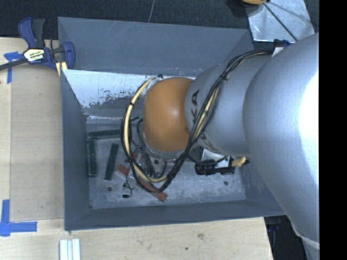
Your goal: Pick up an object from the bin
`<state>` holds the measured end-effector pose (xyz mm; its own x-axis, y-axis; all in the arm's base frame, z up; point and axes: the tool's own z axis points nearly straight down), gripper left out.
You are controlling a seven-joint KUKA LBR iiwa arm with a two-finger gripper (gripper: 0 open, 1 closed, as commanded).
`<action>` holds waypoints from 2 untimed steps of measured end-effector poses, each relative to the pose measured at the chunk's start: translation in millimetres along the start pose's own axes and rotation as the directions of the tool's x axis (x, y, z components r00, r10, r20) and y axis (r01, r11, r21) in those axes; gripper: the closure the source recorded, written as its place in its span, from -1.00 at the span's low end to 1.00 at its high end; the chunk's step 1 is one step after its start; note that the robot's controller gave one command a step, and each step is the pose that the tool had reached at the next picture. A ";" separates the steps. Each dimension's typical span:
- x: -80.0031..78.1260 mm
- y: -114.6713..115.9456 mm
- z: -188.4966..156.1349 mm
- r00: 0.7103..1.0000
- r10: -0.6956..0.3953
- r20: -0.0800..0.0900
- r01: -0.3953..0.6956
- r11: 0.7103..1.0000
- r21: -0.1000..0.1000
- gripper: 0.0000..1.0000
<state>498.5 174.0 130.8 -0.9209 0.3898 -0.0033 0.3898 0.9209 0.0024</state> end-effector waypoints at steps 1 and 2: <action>10.7 3.9 63.4 0.991 -0.133 -0.003 0.133 0.991 0.002 -1.00; -1.4 -2.1 59.7 0.971 0.241 0.001 -0.241 0.971 -0.002 1.00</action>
Offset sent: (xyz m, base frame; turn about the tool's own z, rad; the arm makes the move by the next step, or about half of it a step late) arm -0.0007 -0.0030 -0.0608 0.2453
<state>499.2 171.5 71.1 -0.7998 0.6003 -0.0040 0.6003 0.7998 0.0055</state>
